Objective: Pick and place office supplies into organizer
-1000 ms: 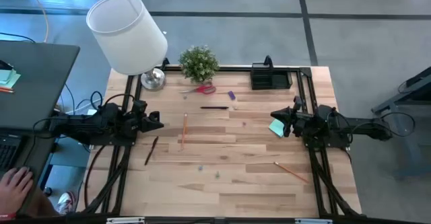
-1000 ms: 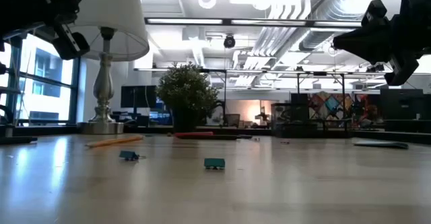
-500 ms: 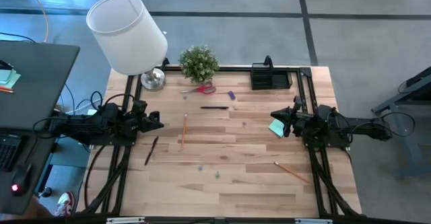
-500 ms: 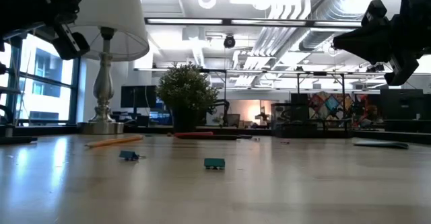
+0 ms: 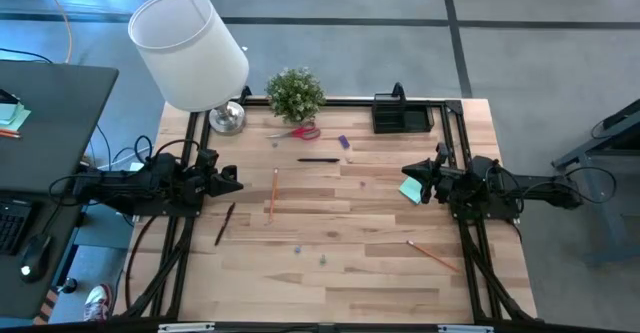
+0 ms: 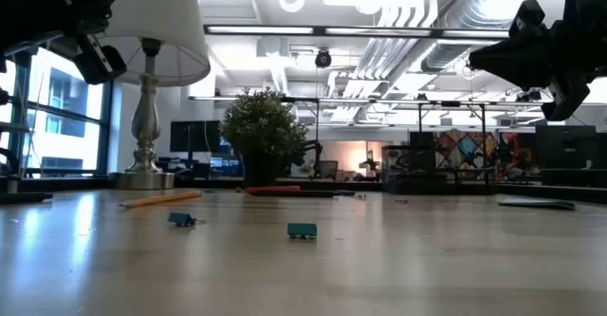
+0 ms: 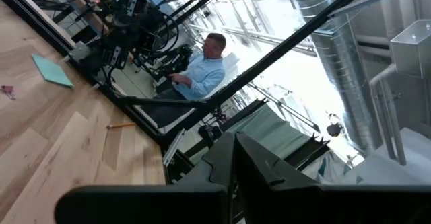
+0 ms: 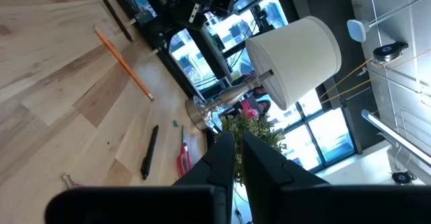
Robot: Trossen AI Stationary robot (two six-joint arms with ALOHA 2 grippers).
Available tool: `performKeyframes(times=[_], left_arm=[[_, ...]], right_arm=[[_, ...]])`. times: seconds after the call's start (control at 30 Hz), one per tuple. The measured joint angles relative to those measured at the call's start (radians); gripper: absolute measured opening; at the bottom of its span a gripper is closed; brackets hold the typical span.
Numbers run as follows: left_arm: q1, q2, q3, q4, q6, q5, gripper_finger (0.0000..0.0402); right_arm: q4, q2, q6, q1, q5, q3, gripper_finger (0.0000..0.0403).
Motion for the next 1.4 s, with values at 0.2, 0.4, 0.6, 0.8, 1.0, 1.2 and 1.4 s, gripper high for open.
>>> performKeyframes(times=[0.2,0.4,0.6,0.8,1.0,1.2,1.4], left_arm=[[0.0,0.0,0.0,0.0,0.0,0.0,0.0001],[0.0,0.0,0.0,0.0,0.0,0.0,0.0001],[0.0,0.0,0.0,0.0,0.0,0.0,0.0001],[0.0,0.0,0.0,0.0,0.0,0.0,0.0001],[0.0,0.0,0.0,-0.01,0.181,0.007,0.0001],[0.0,0.002,0.001,-0.19,0.72,0.209,0.0001],[0.0,0.009,0.0,-0.179,0.734,0.157,0.0001]], right_arm=[[0.0,0.0,0.0,0.0,0.0,0.0,0.0021],[0.0,0.0,0.0,0.0,0.0,0.0,0.0021],[0.0,0.0,0.0,0.0,0.0,0.0,0.0021],[0.0,0.0,0.0,0.0,0.0,0.0,0.0021],[0.0,0.0,0.0,0.0,0.0,0.0,0.0021],[0.0,0.0,0.0,0.0,0.0,0.0,0.0021],[0.0,0.0,0.0,0.0,0.0,0.0,0.0021]])
